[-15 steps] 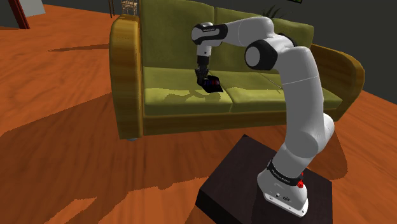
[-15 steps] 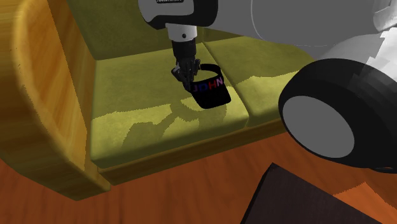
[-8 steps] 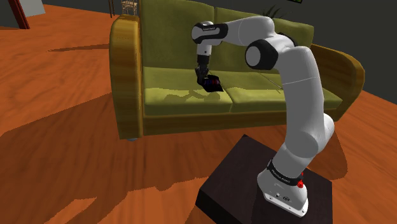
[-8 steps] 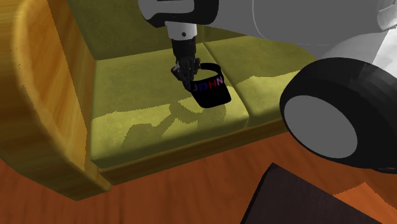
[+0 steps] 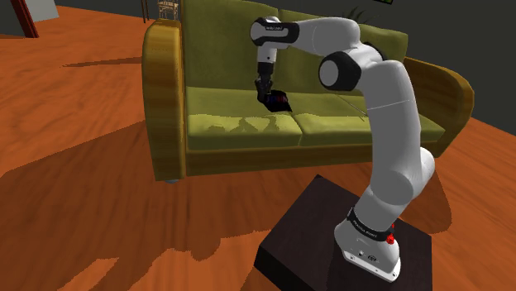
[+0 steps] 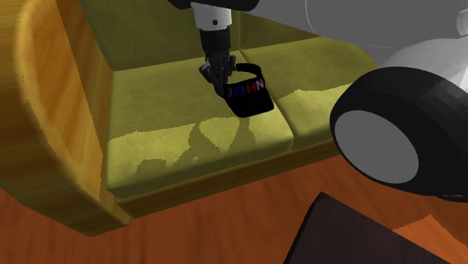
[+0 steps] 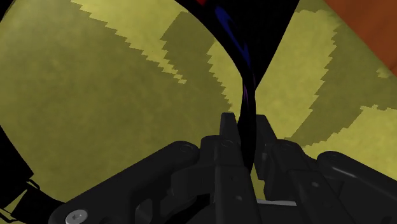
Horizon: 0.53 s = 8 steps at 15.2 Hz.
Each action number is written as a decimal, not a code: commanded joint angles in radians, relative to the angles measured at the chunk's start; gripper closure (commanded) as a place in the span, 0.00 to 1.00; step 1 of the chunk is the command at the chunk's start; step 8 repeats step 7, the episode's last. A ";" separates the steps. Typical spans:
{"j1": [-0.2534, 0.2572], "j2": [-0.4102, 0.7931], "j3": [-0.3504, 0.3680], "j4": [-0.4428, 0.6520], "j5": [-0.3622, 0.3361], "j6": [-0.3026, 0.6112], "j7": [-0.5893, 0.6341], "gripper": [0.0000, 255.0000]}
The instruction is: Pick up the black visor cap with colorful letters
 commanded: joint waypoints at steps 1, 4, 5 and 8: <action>-0.005 0.003 0.000 0.032 0.000 -0.029 0.002 1.00; -0.011 0.012 0.001 0.088 0.002 -0.076 0.007 1.00; -0.014 0.016 0.001 0.109 0.002 -0.092 0.009 1.00; -0.014 0.016 0.001 0.112 0.002 -0.094 0.009 1.00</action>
